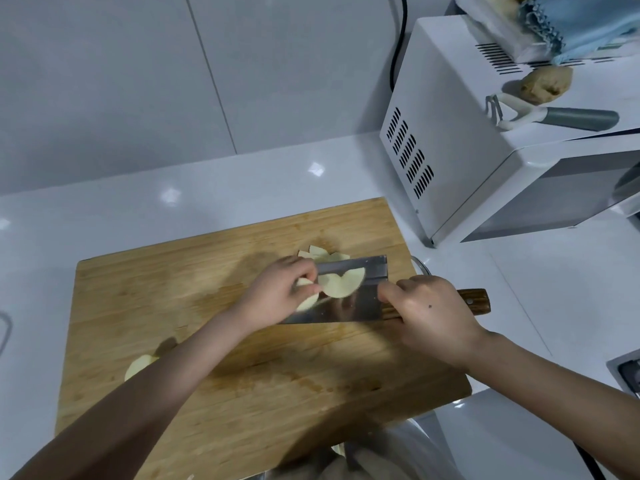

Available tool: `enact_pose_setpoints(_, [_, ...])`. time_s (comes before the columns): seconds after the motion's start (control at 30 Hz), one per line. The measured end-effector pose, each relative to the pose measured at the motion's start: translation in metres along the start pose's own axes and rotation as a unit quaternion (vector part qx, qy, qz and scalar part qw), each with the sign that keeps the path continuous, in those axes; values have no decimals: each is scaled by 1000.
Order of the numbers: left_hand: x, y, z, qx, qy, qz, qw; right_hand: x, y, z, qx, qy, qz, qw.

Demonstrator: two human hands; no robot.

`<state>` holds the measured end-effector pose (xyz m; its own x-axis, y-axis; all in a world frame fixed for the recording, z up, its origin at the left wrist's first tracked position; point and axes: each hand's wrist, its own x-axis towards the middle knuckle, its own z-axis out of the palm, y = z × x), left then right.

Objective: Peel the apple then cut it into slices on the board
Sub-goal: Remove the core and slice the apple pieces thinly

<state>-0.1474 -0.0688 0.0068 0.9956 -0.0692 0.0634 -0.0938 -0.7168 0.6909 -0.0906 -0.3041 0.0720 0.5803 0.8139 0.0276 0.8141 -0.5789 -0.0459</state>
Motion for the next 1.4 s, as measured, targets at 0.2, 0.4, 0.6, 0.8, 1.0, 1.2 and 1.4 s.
enact_pose_setpoints(0.2, [9, -16, -5, -57, -6, -227, 972, -7, 9, -1, 11, 7, 35, 999])
enact_pose_setpoints(0.4, [22, 15, 15, -61, 36, -113, 991, -6, 8, -3, -3, 20, 25, 999])
enact_pose_setpoints(0.6, [29, 20, 25, -110, -29, -114, 987, -7, 7, -3, -2, 22, 19, 1000])
enact_pose_setpoints(0.8, [32, 20, 20, -107, -92, -139, 980, -6, 6, -2, 1, 20, 16, 1000])
enact_pose_setpoints(1.0, [11, 10, -7, -261, 10, -240, 935, -3, 15, -3, -7, 47, 82, 996])
enact_pose_setpoints(1.2, [-6, -23, -1, -31, -75, -291, 953, 14, 17, -3, 69, 124, 193, 971])
enact_pose_setpoints(1.4, [-30, -35, -15, 85, 99, -298, 946, 31, 6, -17, 310, 49, 271, 910])
